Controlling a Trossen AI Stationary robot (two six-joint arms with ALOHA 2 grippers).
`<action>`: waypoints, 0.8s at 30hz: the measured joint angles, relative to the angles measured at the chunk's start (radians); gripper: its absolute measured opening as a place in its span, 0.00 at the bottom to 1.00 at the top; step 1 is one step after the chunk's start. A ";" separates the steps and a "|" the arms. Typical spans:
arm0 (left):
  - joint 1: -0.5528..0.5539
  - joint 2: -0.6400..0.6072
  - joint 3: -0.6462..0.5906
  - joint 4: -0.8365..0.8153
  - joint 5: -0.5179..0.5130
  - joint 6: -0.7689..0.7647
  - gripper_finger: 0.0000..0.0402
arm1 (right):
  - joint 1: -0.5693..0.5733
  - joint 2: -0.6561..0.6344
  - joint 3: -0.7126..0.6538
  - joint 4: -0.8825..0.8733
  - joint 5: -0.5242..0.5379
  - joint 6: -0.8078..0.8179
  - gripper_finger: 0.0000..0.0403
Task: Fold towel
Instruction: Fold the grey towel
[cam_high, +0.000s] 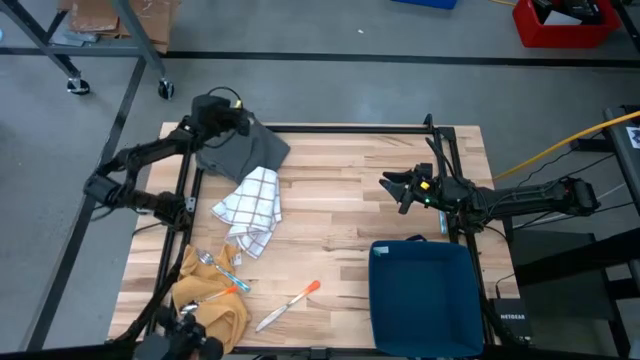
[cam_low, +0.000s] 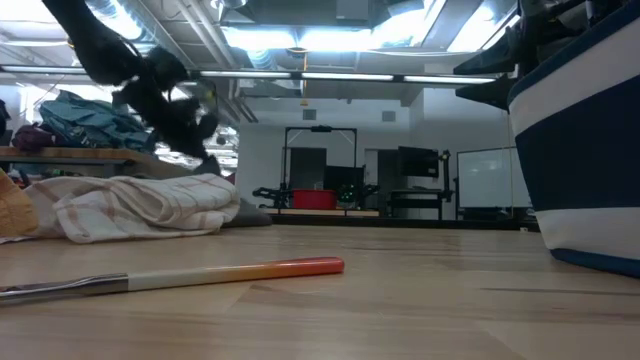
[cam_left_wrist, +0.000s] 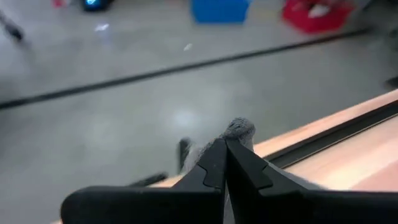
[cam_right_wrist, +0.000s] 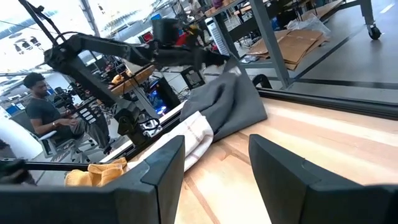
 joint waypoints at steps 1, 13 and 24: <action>-0.002 -0.026 0.000 0.001 0.024 -0.011 0.00 | 0.000 0.000 0.000 0.001 0.008 0.000 0.46; -0.100 -0.241 0.000 0.322 0.326 -0.363 0.00 | 0.000 0.000 0.000 0.140 0.077 -0.063 0.46; -0.273 -0.242 0.002 0.798 0.225 -0.614 0.00 | 0.000 0.000 0.000 0.413 0.130 -0.262 0.46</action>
